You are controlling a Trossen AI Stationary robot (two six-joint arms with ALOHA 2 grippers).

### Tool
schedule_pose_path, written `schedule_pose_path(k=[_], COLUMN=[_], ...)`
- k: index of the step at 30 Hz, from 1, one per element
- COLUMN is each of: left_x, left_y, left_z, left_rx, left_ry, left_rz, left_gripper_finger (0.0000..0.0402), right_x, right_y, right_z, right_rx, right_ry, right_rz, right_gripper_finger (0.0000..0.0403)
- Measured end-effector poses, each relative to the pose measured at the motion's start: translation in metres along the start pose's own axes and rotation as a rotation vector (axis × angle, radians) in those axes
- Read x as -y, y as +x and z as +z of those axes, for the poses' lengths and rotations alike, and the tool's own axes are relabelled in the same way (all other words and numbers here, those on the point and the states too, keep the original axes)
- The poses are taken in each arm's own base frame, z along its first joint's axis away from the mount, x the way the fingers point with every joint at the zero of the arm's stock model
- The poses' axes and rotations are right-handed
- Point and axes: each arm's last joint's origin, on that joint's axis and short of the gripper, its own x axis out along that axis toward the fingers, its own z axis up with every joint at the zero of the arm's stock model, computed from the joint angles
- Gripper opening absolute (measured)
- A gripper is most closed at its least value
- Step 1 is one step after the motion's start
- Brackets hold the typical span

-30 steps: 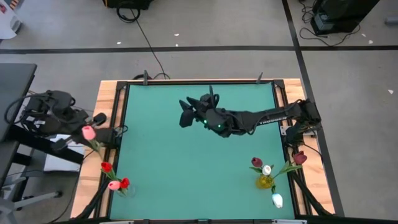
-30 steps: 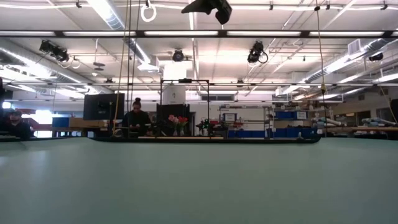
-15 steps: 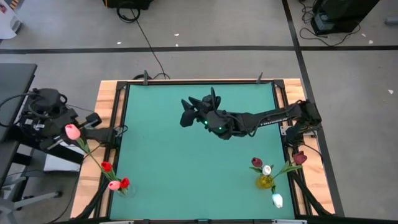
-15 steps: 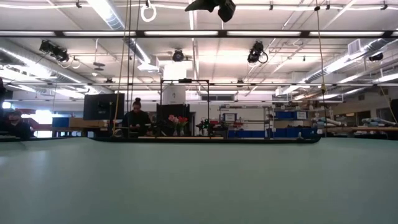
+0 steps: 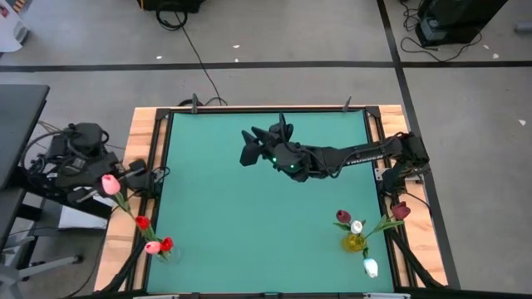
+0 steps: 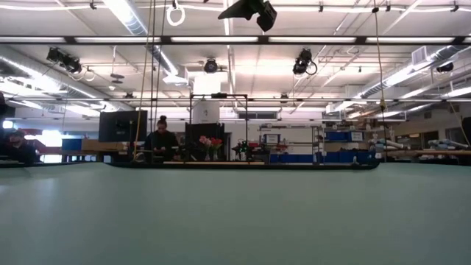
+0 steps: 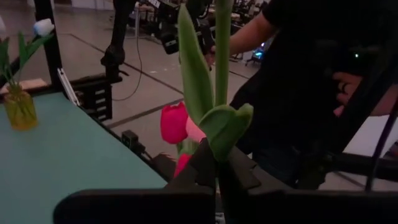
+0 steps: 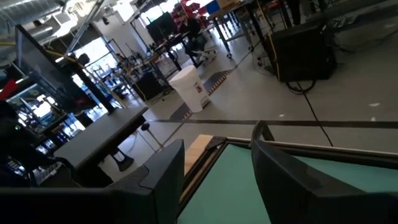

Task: Sort flowers into vase by color
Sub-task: Put the pink tulip into the transparent flower vase

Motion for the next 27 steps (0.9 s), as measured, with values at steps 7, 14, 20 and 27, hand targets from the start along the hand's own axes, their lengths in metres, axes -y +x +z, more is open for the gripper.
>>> schedule_pose_path(k=[7, 14, 20, 27], left_x=[-0.010, -0.022, -0.024, -0.024], left_y=[0.007, 0.015, 0.017, 0.017], left_z=[-0.006, -0.019, -0.018, -0.017], left_rx=[0.004, -0.020, -0.002, 0.006], left_ry=[0.029, -0.014, -0.034, -0.065], left_rz=[-0.004, -0.029, -0.053, -0.062], left_gripper_finger=[0.0004, 0.0004, 0.0004, 0.0004], right_x=[0.002, 0.004, 0.006, 0.009], right_y=[0.001, 0.004, 0.006, 0.011], right_z=[-0.001, 0.000, -0.001, 0.000], right_rx=[-0.019, -0.035, -0.067, -0.094], right_ry=[-0.012, -0.014, -0.021, -0.026], right_rz=[0.002, 0.014, 0.025, 0.040], right_gripper_finger=[0.0195, 0.0195, 0.0195, 0.0195])
